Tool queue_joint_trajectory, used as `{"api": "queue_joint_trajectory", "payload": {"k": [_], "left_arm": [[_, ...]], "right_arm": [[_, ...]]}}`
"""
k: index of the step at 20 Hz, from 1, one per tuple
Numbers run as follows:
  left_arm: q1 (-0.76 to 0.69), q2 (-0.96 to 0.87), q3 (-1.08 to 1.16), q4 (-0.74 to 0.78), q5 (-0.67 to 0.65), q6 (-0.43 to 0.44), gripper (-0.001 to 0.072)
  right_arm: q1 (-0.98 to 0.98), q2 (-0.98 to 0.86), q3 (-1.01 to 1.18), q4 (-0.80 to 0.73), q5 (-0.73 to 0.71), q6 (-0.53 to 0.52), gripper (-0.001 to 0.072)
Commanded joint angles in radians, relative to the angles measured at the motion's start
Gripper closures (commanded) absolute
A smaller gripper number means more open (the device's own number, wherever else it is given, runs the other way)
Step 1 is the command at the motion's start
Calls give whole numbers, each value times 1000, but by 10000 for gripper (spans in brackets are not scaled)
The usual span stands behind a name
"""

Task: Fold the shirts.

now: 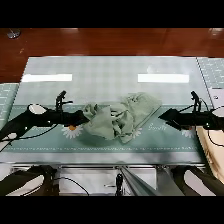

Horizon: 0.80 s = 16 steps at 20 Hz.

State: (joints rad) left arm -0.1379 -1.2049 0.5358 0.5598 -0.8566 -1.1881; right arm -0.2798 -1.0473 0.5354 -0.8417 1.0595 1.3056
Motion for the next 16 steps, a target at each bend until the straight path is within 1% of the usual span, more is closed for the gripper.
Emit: {"api": "queue_joint_trajectory", "payload": {"k": [1, 4, 8, 9, 10, 11, 12, 13, 14, 16], "left_arm": [[-5, -21, 47, -52, -28, 80, 678], [-5, -21, 107, -52, -45, 80, 678], [-6, -19, 161, -53, -72, 77, 678], [-6, -16, 164, -55, -72, 77, 678], [-6, -16, 166, -56, -72, 77, 678], [-6, -16, 167, -56, -72, 77, 678], [-5, -16, 167, -56, -72, 77, 678], [-3, -15, 169, -56, -75, 77, 678], [6, -11, 184, -58, -92, 77, 678], [46, 19, 256, -77, -140, 77, 678]], "right_arm": [[84, -85, 30, 12, -38, 25, 92], [153, -201, 81, 66, -77, 20, 91], [254, -356, 214, 85, -88, 23, 92], [277, -387, 250, 85, -89, 27, 116], [295, -412, 283, 85, -89, 33, 201], [309, -433, 315, 85, -89, 37, 350], [315, -447, 342, 84, -89, 35, 581], [315, -451, 372, 84, -83, 31, 692], [309, -449, 411, 79, -62, 16, 693], [283, -439, 558, 48, 23, 18, 693]]}}
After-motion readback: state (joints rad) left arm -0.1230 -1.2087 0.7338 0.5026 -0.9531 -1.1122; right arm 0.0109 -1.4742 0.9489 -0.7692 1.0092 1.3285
